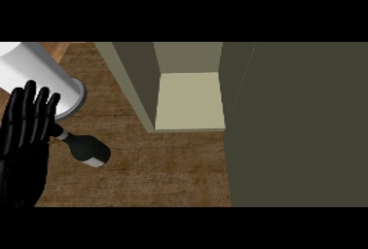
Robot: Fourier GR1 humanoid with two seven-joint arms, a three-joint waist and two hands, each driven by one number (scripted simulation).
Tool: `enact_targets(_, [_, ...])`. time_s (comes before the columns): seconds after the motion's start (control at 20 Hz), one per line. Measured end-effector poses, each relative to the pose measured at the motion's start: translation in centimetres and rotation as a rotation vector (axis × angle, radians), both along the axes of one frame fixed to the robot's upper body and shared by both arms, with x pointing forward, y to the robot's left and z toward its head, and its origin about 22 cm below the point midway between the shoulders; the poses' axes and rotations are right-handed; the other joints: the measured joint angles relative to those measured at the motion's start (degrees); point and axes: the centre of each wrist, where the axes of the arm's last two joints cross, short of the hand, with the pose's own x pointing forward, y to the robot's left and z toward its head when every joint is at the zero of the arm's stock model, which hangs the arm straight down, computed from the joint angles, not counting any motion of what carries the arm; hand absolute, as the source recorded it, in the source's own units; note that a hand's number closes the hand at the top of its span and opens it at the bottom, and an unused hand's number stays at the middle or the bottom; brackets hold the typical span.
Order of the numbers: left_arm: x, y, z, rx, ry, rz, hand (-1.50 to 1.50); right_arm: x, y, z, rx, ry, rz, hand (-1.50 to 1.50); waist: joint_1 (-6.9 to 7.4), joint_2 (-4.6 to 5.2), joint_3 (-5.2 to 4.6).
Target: Pick up the wine, place it into the cabinet and close the cabinet
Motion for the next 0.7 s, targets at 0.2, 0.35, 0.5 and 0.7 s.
enact_targets(0.2, [0.3,2.3,0.5,-0.027,-0.041,-0.100,-1.50,-1.2,-0.7,0.2,-0.018,-0.020,0.034,-1.50,0.39,2.21,-0.68])
enact_targets(0.35, [1.0,4.0,-0.3,-0.096,-0.007,-0.217,-1.50,-1.6,-0.5,-0.1,-0.033,0.013,0.123,-1.50,0.54,3.07,-0.97])
enact_targets(0.5, [1.1,4.5,-1.4,-0.217,0.106,-0.314,-1.50,-2.3,0.3,-0.7,-0.010,0.105,0.261,-1.50,0.66,3.30,-1.06])
enact_targets(0.7, [0.6,7.7,-0.5,-0.295,0.188,-0.383,-1.50,-4.3,0.0,0.2,-0.007,0.168,0.360,-1.50,0.81,3.28,-1.07])
